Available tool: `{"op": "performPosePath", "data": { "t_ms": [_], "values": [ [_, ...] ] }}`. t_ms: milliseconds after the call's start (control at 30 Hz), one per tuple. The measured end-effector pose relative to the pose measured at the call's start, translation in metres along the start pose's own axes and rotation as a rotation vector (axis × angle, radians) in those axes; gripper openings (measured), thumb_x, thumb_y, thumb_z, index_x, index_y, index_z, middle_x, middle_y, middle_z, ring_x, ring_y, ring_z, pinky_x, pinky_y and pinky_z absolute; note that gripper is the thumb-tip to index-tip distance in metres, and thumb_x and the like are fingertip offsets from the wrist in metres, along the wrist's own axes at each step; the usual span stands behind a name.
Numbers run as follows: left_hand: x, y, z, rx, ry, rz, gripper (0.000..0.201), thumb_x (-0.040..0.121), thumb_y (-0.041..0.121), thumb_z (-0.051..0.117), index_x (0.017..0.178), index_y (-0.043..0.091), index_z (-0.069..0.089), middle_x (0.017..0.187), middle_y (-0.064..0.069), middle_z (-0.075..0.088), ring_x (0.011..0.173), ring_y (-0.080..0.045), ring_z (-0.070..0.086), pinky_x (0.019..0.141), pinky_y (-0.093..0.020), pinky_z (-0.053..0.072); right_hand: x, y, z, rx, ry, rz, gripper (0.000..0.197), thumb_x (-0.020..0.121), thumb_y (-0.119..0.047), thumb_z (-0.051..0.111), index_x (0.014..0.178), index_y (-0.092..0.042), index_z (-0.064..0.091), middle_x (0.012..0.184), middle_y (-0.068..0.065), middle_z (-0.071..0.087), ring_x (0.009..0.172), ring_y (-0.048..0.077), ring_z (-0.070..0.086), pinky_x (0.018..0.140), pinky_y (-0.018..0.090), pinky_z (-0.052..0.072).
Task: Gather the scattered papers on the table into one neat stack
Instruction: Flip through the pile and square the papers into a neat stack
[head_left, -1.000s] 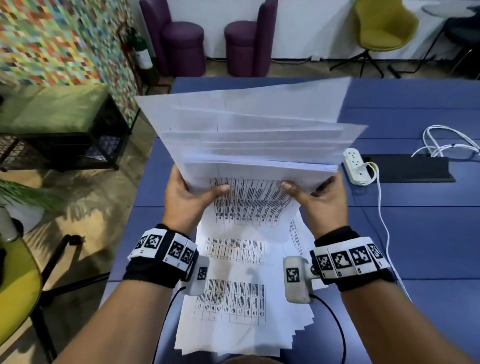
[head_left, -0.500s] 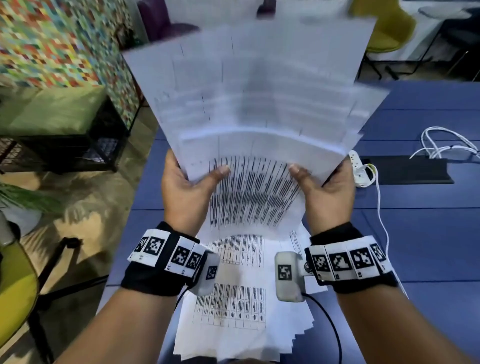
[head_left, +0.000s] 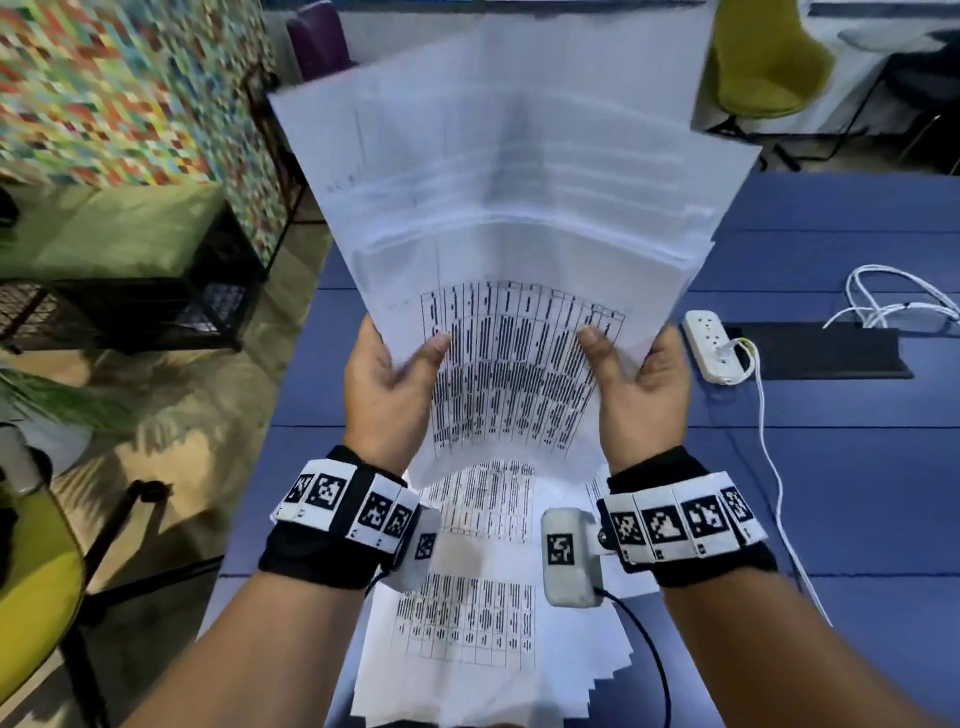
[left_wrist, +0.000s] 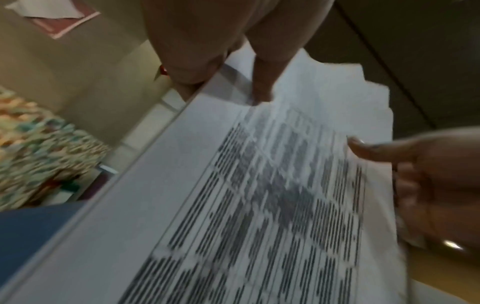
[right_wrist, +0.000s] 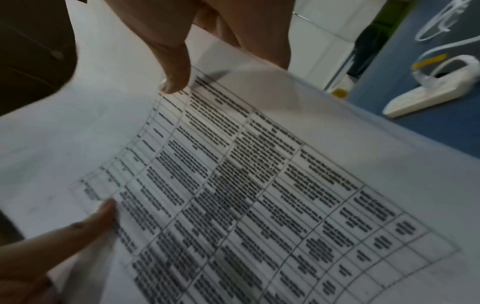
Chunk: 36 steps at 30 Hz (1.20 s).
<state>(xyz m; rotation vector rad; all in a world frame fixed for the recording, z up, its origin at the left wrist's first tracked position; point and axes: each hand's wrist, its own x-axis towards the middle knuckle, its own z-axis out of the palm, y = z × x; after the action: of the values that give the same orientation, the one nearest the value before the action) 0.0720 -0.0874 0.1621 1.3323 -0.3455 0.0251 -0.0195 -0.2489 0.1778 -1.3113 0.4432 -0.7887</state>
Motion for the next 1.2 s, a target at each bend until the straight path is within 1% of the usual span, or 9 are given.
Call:
{"op": "performPosePath", "data": {
  "t_ms": [167, 267, 467, 600, 667, 800, 933, 1067, 1200],
  "values": [
    [-0.007, -0.016, -0.017, 0.043, -0.069, -0.194, 0.048, 0.074, -0.015, 0.071, 0.117, -0.016, 0.051, 0.098, -0.008, 0.071, 0.084, -0.007, 0.071, 0.077, -0.024, 0.058, 0.002, 0.021, -0.017, -0.15, -0.094, 0.155, 0.038, 0.071, -0.012, 0.079, 0.098, -0.007, 0.052, 0.101, 0.02, 0.064, 0.09, 0.014, 0.061, 0.094, 0.043, 0.051],
    [-0.007, -0.017, -0.016, 0.074, -0.048, -0.208, 0.03, 0.076, -0.013, 0.071, 0.103, -0.008, 0.061, 0.083, 0.005, 0.076, 0.081, -0.005, 0.071, 0.076, -0.023, 0.058, 0.003, 0.017, -0.013, -0.113, -0.099, 0.158, 0.032, 0.079, 0.012, 0.065, 0.093, -0.014, 0.053, 0.098, 0.012, 0.064, 0.093, 0.018, 0.061, 0.096, 0.038, 0.049],
    [0.0, 0.002, -0.009, -0.01, 0.023, -0.055, 0.037, 0.078, -0.014, 0.069, 0.111, -0.006, 0.056, 0.092, 0.006, 0.076, 0.091, -0.007, 0.071, 0.078, -0.019, 0.054, 0.003, -0.004, -0.006, -0.088, -0.056, 0.018, 0.026, 0.085, -0.002, 0.066, 0.093, -0.025, 0.057, 0.095, -0.012, 0.071, 0.099, 0.009, 0.066, 0.095, 0.029, 0.05],
    [-0.004, -0.014, -0.022, 0.034, -0.07, -0.19, 0.057, 0.068, -0.013, 0.078, 0.119, -0.008, 0.051, 0.107, -0.016, 0.07, 0.095, -0.016, 0.071, 0.076, -0.023, 0.056, 0.002, 0.021, -0.022, -0.205, -0.089, 0.118, 0.049, 0.067, -0.039, 0.083, 0.091, -0.009, 0.052, 0.098, 0.028, 0.061, 0.089, 0.017, 0.059, 0.092, 0.06, 0.047],
    [-0.011, -0.025, -0.026, 0.086, -0.098, -0.262, 0.049, 0.067, -0.011, 0.08, 0.109, 0.0, 0.056, 0.099, -0.009, 0.072, 0.089, -0.011, 0.071, 0.073, -0.019, 0.055, 0.0, 0.031, -0.026, -0.224, -0.12, 0.16, 0.046, 0.071, -0.031, 0.082, 0.09, -0.006, 0.049, 0.094, 0.029, 0.059, 0.088, 0.017, 0.057, 0.092, 0.062, 0.045],
    [-0.014, -0.038, -0.027, 0.128, -0.089, -0.289, 0.027, 0.07, -0.008, 0.078, 0.091, 0.002, 0.065, 0.084, 0.001, 0.076, 0.081, -0.012, 0.072, 0.075, -0.023, 0.056, 0.001, 0.013, -0.019, -0.195, -0.09, 0.024, 0.057, 0.063, -0.041, 0.084, 0.107, -0.025, 0.051, 0.112, 0.01, 0.063, 0.109, 0.02, 0.06, 0.098, 0.058, 0.045],
    [-0.011, -0.041, -0.03, 0.127, -0.08, -0.288, 0.023, 0.07, -0.007, 0.079, 0.086, 0.002, 0.065, 0.08, 0.0, 0.076, 0.076, -0.013, 0.071, 0.072, -0.022, 0.055, 0.018, -0.027, -0.01, -0.373, -0.138, -0.43, 0.104, 0.073, -0.005, 0.079, 0.147, -0.032, 0.011, 0.153, 0.005, 0.025, 0.137, 0.024, 0.035, 0.111, 0.048, 0.034],
    [-0.011, -0.038, -0.031, 0.128, -0.091, -0.301, 0.029, 0.07, -0.005, 0.08, 0.095, -0.004, 0.065, 0.085, -0.001, 0.076, 0.081, -0.014, 0.073, 0.074, -0.022, 0.055, 0.024, -0.06, -0.003, -0.661, -0.195, -0.697, 0.111, 0.067, -0.006, 0.081, 0.147, -0.023, 0.007, 0.136, -0.007, 0.027, 0.119, 0.015, 0.039, 0.098, 0.004, 0.03],
    [-0.012, -0.034, -0.033, 0.143, -0.111, -0.309, 0.037, 0.067, 0.0, 0.083, 0.098, -0.007, 0.064, 0.088, -0.003, 0.076, 0.083, -0.015, 0.073, 0.076, -0.023, 0.056, 0.026, -0.066, -0.002, -0.875, -0.224, -0.591, 0.099, 0.064, -0.024, 0.085, 0.144, -0.039, 0.029, 0.114, 0.004, 0.032, 0.1, 0.004, 0.035, 0.088, 0.005, 0.037]
  ]
}}
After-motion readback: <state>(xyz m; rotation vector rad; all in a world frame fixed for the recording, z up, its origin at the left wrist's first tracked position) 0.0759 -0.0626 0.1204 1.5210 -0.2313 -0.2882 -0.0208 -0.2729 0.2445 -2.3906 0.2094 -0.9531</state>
